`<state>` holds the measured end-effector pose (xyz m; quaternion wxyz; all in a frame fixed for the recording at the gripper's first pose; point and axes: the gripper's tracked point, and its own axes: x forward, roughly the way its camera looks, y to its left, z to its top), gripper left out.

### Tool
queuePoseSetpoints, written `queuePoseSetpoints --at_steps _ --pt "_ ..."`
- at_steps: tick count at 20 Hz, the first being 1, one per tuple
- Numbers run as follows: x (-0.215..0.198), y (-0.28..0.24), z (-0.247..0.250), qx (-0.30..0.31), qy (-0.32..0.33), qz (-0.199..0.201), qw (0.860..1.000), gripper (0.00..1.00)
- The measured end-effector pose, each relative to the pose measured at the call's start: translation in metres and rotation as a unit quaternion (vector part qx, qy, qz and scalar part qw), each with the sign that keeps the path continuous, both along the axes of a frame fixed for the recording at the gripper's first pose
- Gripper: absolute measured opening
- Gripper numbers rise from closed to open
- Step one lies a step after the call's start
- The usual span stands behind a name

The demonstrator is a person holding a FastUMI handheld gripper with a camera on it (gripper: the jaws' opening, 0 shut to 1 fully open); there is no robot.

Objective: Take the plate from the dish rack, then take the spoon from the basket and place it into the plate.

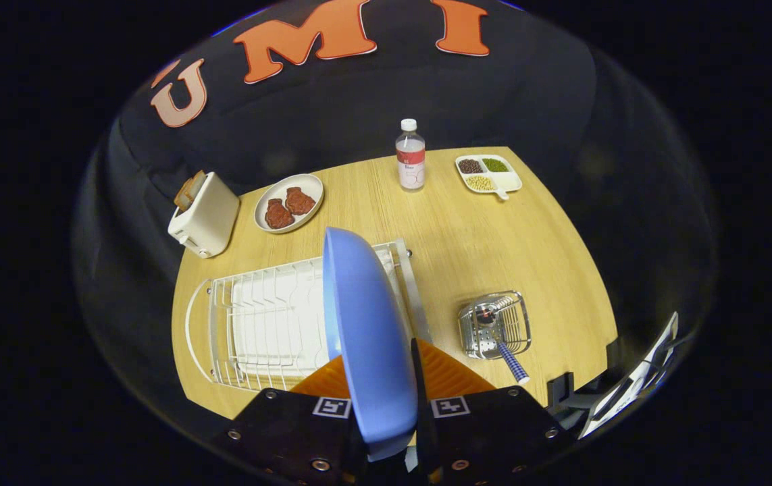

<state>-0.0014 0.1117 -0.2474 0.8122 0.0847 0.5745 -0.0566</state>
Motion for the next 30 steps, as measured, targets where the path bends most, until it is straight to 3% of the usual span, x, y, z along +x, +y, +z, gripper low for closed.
queuePoseSetpoints --at_steps 12,15,19,30 --pt "-0.089 -0.023 -0.019 0.155 -0.025 0.033 0.987 0.28" --pt "-0.116 -0.029 -0.035 0.206 0.0 0.006 0.978 0.28" --pt "-0.141 -0.046 -0.056 0.203 0.009 0.005 0.979 0.28" --pt "-0.184 -0.006 -0.116 0.275 0.05 0.019 0.96 0.28"
